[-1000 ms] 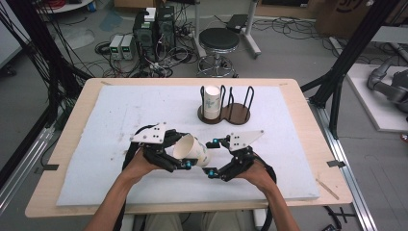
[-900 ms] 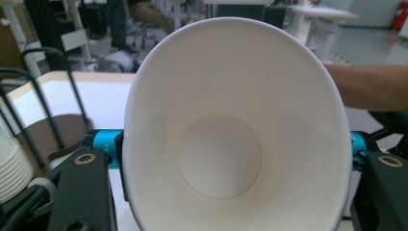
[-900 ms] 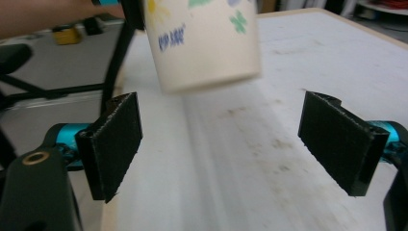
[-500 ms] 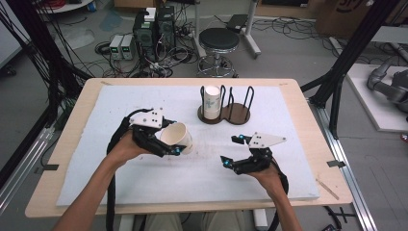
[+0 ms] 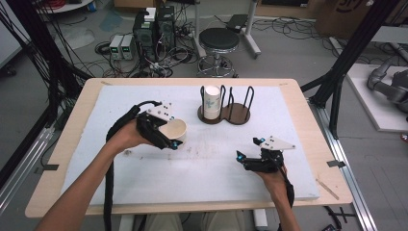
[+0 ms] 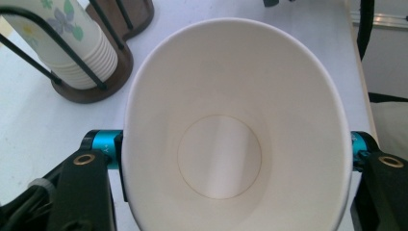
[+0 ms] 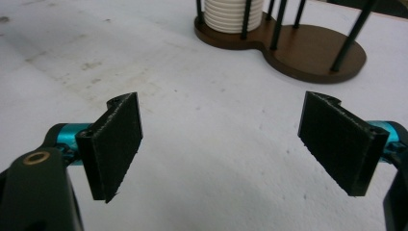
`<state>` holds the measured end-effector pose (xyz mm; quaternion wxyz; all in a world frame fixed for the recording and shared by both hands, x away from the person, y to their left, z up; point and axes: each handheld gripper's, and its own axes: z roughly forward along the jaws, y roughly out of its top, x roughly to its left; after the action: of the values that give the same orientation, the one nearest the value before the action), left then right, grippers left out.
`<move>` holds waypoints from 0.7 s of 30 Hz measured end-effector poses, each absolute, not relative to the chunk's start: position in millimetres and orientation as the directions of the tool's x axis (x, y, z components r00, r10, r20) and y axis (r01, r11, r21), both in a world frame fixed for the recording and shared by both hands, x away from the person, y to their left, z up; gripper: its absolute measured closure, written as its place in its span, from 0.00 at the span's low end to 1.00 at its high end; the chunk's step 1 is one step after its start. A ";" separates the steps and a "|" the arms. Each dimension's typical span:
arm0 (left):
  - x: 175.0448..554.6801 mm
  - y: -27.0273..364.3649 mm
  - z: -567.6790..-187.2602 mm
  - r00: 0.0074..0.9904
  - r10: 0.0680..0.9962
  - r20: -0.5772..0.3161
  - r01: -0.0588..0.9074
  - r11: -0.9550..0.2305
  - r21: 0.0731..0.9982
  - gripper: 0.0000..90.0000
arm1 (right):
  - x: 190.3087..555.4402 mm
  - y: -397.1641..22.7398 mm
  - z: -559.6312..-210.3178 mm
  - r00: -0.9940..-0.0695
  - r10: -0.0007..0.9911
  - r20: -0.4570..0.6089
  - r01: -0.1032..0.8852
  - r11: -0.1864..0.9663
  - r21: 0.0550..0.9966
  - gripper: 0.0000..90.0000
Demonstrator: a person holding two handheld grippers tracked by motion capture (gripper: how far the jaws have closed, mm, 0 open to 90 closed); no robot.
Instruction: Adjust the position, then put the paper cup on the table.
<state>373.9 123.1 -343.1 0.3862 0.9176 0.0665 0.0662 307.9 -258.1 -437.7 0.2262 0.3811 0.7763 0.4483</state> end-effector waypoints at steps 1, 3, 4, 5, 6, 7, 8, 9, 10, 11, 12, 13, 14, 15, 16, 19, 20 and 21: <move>375.0 123.1 -344.0 0.982 0.174 0.071 0.073 -0.701 0.709 0.36 | 308.2 -259.8 -439.5 -0.599 0.800 -0.016 0.389 0.309 0.868 0.18; 376.9 123.5 -345.6 0.982 0.177 0.068 0.078 -0.703 0.707 0.35 | 308.4 -261.5 -442.9 -0.590 0.807 -0.008 0.403 0.303 0.863 0.18; 377.5 123.7 -346.0 0.982 0.178 0.065 0.081 -0.706 0.704 0.36 | 308.4 -261.7 -444.2 -0.587 0.810 -0.002 0.409 0.299 0.862 0.18; 378.3 123.7 -346.8 0.982 0.176 0.070 0.076 -0.706 0.704 0.35 | 308.6 -262.0 -445.9 -0.585 0.811 -0.002 0.411 0.299 0.861 0.18; 378.3 123.7 -346.8 0.982 0.176 0.070 0.076 -0.706 0.704 0.35 | 308.6 -262.0 -445.9 -0.585 0.811 -0.002 0.411 0.299 0.861 0.18; 379.2 123.5 -347.9 0.982 0.179 0.064 0.084 -0.710 0.700 0.35 | 309.6 -262.2 -449.6 -0.591 0.806 0.018 0.420 0.289 0.860 0.18; 379.5 123.1 -348.4 0.982 0.178 0.068 0.081 -0.712 0.697 0.35 | 309.3 -261.5 -449.4 -0.587 0.810 0.011 0.421 0.293 0.858 0.18; 379.7 122.7 -348.8 0.982 0.177 0.072 0.078 -0.714 0.696 0.35 | 309.3 -261.0 -449.3 -0.588 0.809 0.003 0.416 0.300 0.858 0.18; 379.8 122.3 -348.7 0.981 0.178 0.073 0.079 -0.716 0.694 0.36 | 309.2 -260.6 -449.5 -0.588 0.809 0.003 0.420 0.302 0.856 0.18; 379.8 122.2 -348.6 0.982 0.175 0.075 0.074 -0.717 0.693 0.35 | 308.9 -260.6 -449.5 -0.587 0.810 0.005 0.421 0.299 0.856 0.18; 379.6 122.2 -348.4 0.982 0.176 0.074 0.076 -0.716 0.694 0.36 | 308.9 -261.0 -449.7 -0.584 0.812 0.002 0.416 0.297 0.860 0.18; 379.8 122.4 -348.2 0.981 0.177 0.076 0.075 -0.716 0.694 0.36 | 308.8 -261.2 -449.7 -0.582 0.813 0.006 0.418 0.293 0.860 0.18; 379.6 122.5 -348.5 0.981 0.181 0.073 0.079 -0.711 0.699 0.36 | 308.9 -260.9 -449.8 -0.583 0.813 0.004 0.417 0.295 0.860 0.18; 379.7 122.9 -348.3 0.980 0.182 0.076 0.078 -0.711 0.699 0.36 | 308.8 -260.7 -449.9 -0.583 0.812 0.000 0.417 0.300 0.858 0.18; 380.1 123.4 -348.1 0.980 0.181 0.079 0.076 -0.712 0.698 0.36 | 308.5 -259.9 -449.8 -0.582 0.813 -0.003 0.418 0.302 0.856 0.18; 380.3 125.5 -347.5 0.978 0.192 0.080 0.081 -0.709 0.701 0.36 | 308.2 -258.8 -450.0 -0.586 0.810 -0.013 0.413 0.313 0.855 0.18; 380.4 126.0 -347.2 0.978 0.193 0.083 0.081 -0.709 0.701 0.36 | 308.3 -259.0 -450.1 -0.586 0.810 -0.012 0.414 0.312 0.855 0.18; 380.6 126.4 -347.3 0.978 0.195 0.080 0.083 -0.706 0.703 0.36 | 308.6 -259.2 -450.1 -0.587 0.810 -0.012 0.414 0.313 0.855 0.18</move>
<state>380.6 126.4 -347.3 0.3760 0.9206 0.0755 0.0742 308.6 -259.2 -450.1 0.2275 0.3936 0.7775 0.4345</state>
